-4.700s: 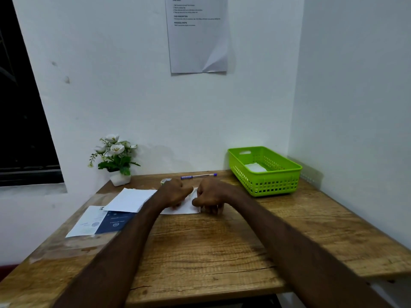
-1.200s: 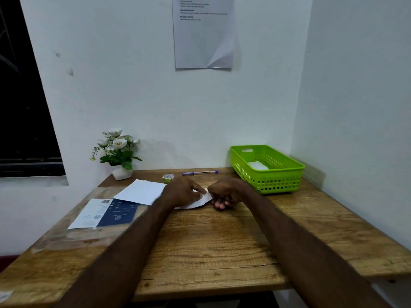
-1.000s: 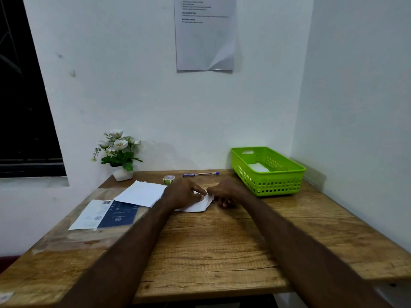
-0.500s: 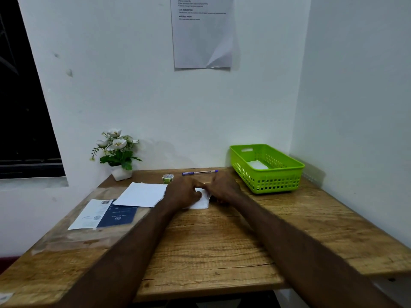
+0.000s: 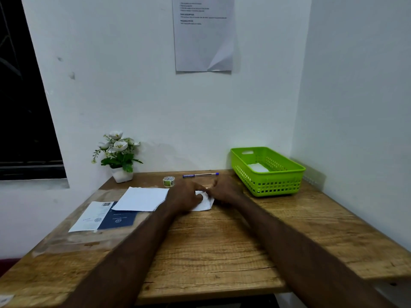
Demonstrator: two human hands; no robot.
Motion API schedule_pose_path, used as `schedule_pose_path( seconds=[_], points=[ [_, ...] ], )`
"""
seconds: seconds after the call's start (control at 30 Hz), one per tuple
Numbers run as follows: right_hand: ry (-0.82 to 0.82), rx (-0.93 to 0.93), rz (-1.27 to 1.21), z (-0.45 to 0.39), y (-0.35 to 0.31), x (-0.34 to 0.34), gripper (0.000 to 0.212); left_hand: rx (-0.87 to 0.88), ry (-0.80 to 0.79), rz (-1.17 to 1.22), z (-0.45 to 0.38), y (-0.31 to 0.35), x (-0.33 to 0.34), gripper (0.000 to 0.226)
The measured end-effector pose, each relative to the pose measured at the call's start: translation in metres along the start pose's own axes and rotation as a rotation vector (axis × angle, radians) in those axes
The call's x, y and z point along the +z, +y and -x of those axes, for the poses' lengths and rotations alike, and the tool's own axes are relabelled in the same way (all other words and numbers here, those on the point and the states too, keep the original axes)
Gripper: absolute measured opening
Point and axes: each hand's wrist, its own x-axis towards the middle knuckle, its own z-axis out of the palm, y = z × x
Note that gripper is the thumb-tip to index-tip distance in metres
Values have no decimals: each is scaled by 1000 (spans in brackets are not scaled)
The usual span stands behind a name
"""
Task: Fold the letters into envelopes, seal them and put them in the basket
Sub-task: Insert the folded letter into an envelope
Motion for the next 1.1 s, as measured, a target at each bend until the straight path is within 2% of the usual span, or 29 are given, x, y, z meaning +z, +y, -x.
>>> schedule_pose_path(
  seconds=[0.1,0.2,0.33,0.5,0.67,0.77,0.93,1.0,1.07,1.1],
  points=[
    [37,-10,23,-1,-2,4,37,8,11,2,-2,0,1,41],
    [95,26,28,-1,-7,9,48,-5,9,-5,-2,0,2,41],
    [120,108,4,-1,-10,10,45,-8,15,-22,-3,2,3,43],
    [69,27,19,1,-8,9,49,-3,15,-21,-4,2,5,41],
    [41,-63,-20,-3,0,5,19,-21,6,16,-6,-1,5,43],
    [82,-73,0,-2,-2,5,15,-8,8,7,-5,-3,5,42],
    [123,22,28,-2,-3,3,33,-23,-10,37,-6,-2,5,39],
    [55,65,11,-1,-4,-2,29,-12,-9,41,-6,-1,5,34],
    [-67,101,-117,-4,-2,-8,13,-8,-8,51,-6,0,5,28],
    [-137,126,-219,-4,-3,-12,17,-14,-8,69,-5,0,4,26]
  ],
)
